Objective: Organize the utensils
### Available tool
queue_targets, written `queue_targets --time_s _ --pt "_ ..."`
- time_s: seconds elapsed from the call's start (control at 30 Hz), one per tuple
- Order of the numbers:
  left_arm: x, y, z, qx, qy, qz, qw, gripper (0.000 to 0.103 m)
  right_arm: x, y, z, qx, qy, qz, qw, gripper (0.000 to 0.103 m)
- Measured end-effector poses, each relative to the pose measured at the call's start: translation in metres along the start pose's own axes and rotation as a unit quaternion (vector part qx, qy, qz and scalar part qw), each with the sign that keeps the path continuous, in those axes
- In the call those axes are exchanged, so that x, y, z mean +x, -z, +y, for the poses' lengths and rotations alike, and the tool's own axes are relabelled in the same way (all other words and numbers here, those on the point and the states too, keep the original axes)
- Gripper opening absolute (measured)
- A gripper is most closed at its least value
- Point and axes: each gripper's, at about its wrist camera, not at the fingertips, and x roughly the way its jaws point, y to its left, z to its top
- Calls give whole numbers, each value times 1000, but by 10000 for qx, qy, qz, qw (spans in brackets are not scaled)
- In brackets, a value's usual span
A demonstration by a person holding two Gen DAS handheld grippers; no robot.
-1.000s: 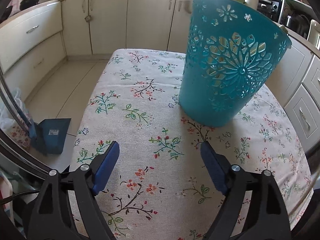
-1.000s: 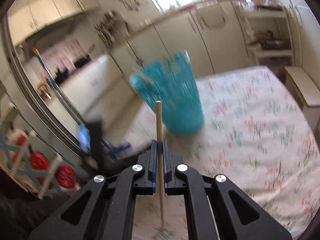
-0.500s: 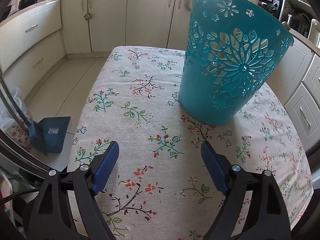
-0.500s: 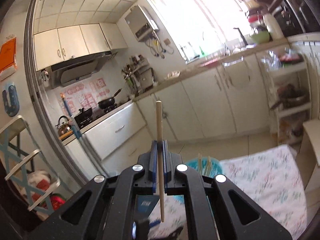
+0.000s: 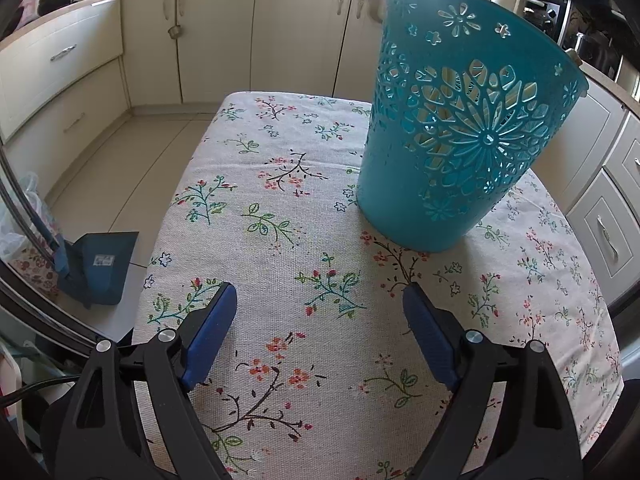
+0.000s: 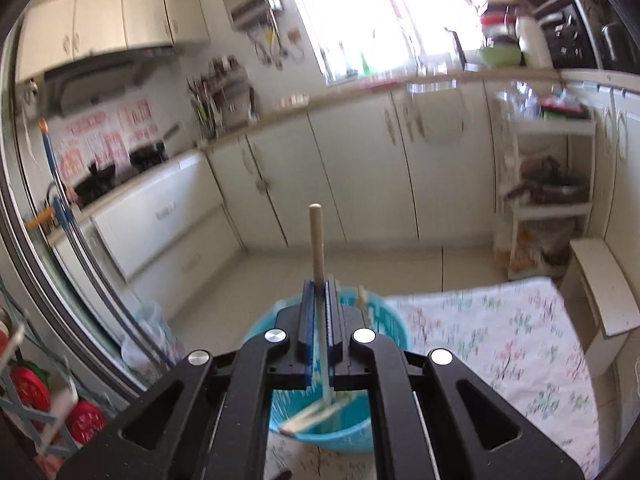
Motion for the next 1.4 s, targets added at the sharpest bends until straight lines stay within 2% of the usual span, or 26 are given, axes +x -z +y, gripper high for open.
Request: queue_targets --time_s 0.1,0.2,0.27,0.37,0.43,0.53,0.73,0.97,1.1,1.17,1.23,1.4 --pt "0 0 0 6 -7 2 10000 83 10 13 -2 -47 68 285 9996 8" --pt "0 0 -1 21 -40 7 10000 84 5 19 -1 -90 126 252 9996 23" --pt "0 0 -1 18 -66 14 10000 85 -6 24 1 -113 138 205 9996 24" --pt "1 0 -2 29 -102 22 9999 87 -26 34 5 -101 172 143 9997 36" --pt "0 0 -3 40 -130 21 9999 89 -38 45 6 -25 231 161 9996 52" --pt "0 0 -4 58 -185 27 9998 91 -48 64 6 118 360 363 9986 65" --pt "-14 5 -5 137 -292 88 9994 95 -74 101 11 380 913 918 9909 94" --pt "-84 21 -8 47 -224 8 9997 95 -107 111 19 467 1542 1199 9796 96" --pt "-126 30 -11 143 -213 74 9996 95 -136 115 30 433 1484 1041 9825 96" --pt "-145 33 -19 353 15 234 9991 95 -152 113 39 390 1409 956 9846 96" --pt "-168 39 -29 559 139 174 9982 95 -169 111 47 398 1308 861 9869 96" --pt "-219 56 -37 677 -98 -73 9976 95 -208 116 67 577 1271 676 9879 96"
